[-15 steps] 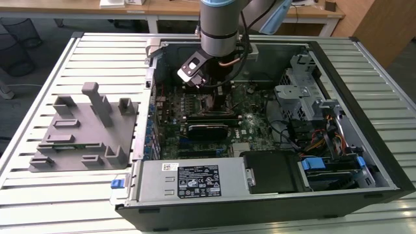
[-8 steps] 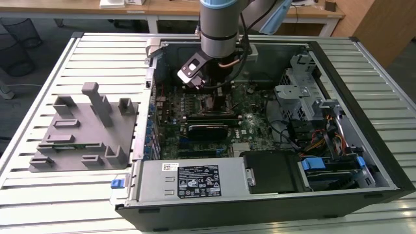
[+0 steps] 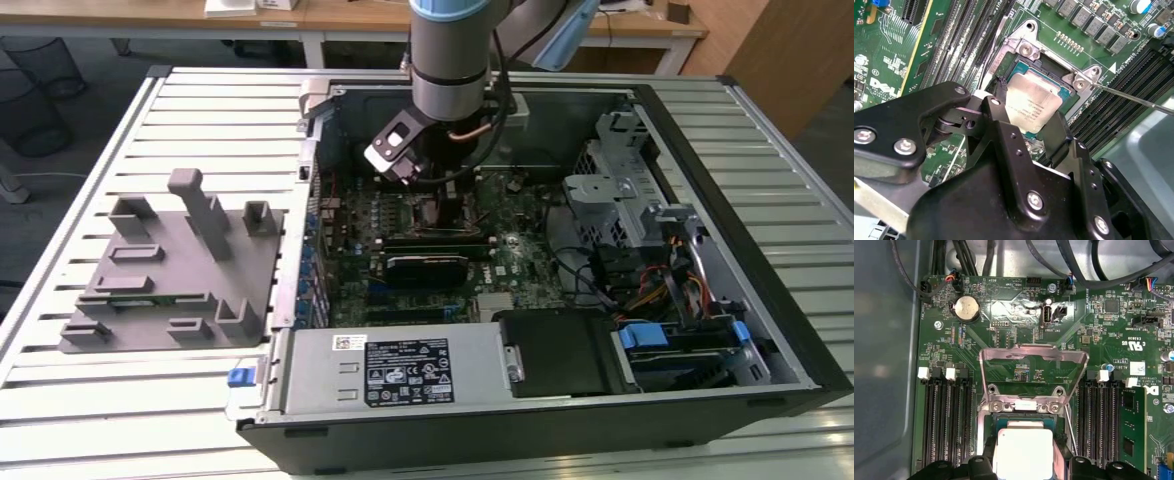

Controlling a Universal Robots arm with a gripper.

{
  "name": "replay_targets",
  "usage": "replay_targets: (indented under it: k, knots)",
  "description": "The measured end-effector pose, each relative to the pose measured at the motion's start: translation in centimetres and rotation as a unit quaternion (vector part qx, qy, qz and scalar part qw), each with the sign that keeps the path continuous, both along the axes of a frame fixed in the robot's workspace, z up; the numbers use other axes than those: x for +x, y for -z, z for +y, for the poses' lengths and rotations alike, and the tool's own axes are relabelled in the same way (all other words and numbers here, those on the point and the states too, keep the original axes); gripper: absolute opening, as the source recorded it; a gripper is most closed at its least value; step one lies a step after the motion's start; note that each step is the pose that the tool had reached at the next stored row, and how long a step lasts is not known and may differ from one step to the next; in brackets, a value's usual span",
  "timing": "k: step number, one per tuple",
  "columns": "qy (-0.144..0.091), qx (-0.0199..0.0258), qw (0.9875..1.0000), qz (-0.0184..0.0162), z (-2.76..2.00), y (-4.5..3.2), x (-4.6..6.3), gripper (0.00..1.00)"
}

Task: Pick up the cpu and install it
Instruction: 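Place the cpu into insertion slot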

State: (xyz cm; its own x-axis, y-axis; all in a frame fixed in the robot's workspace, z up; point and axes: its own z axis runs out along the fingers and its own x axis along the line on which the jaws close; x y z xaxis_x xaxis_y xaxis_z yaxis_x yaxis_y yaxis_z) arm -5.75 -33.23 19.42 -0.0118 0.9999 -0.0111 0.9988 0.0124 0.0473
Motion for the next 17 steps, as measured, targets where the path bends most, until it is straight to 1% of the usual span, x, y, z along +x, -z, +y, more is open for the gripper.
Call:
replay_targets:
  k: [12, 14, 15, 17]
  knots:
    - [0.001, 0.0003, 1.0000, -0.0001, 0.01, 0.10, 0.00, 0.53]
    - [0.001, 0.0003, 1.0000, -0.0001, 0.02, 0.10, 0.01, 0.54]
    - [0.001, 0.0002, 1.0000, -0.0001, 0.01, 0.10, 0.00, 0.60]
    - [0.001, 0.0000, 1.0000, 0.0000, 0.01, 0.08, 0.00, 0.60]
